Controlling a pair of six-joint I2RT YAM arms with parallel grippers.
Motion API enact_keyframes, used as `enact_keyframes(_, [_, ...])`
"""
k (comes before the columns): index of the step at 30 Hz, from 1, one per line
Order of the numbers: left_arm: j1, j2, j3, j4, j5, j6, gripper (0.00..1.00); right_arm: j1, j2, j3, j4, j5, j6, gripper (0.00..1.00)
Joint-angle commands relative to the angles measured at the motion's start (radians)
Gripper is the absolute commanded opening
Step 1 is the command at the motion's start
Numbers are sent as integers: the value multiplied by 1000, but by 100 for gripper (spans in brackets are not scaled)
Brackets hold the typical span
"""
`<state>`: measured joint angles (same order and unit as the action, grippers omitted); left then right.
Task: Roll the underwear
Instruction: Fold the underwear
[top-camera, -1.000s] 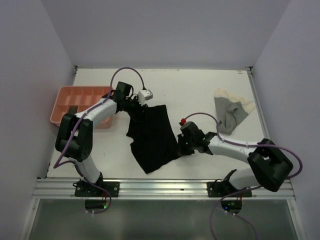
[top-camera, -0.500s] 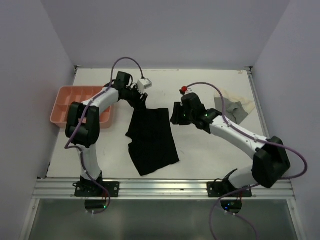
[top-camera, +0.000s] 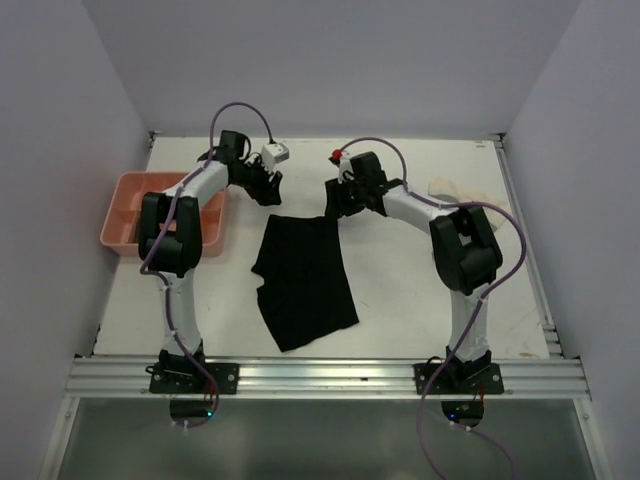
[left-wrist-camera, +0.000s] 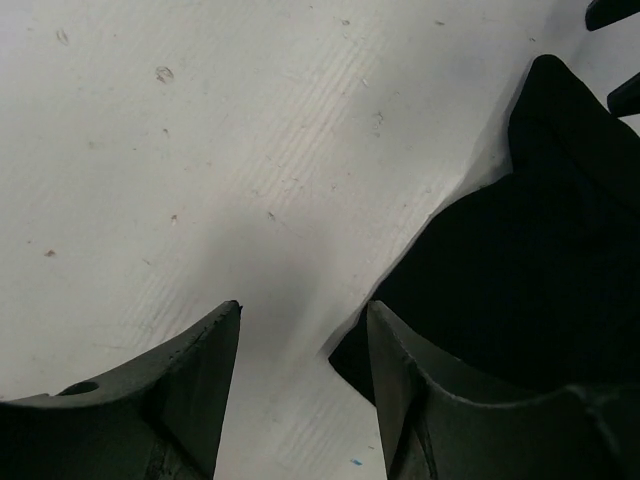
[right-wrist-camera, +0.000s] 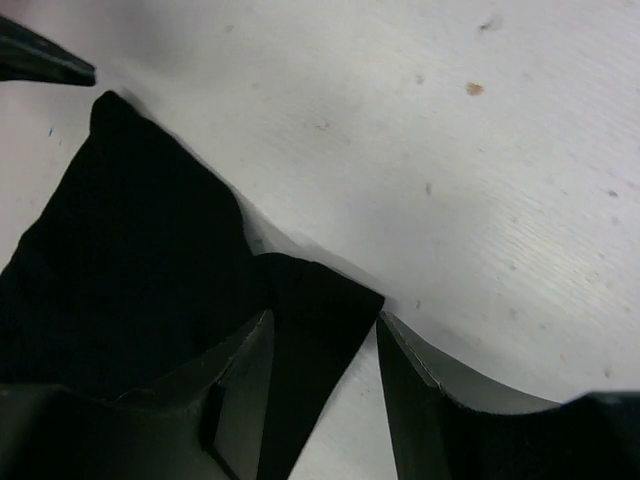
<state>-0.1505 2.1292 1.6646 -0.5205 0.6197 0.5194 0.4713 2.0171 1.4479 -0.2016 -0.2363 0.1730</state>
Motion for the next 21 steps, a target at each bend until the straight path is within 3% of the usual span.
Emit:
enact_keyframes(1, [20, 29, 20, -16, 77, 21, 58, 6, 37, 60, 93, -158, -214, 50])
enact_keyframes(7, [29, 63, 49, -62, 100, 50, 59, -13, 107, 123, 50, -222, -412, 50])
enact_keyframes(12, [42, 74, 49, -101, 112, 59, 59, -31, 157, 170, 36, -287, -451, 55])
enact_keyframes(16, [52, 78, 53, -124, 139, 59, 59, -36, 224, 273, -121, -327, -527, 58])
enact_keyframes(21, [60, 104, 73, -153, 160, 56, 60, -52, 233, 295, -177, -386, -538, 58])
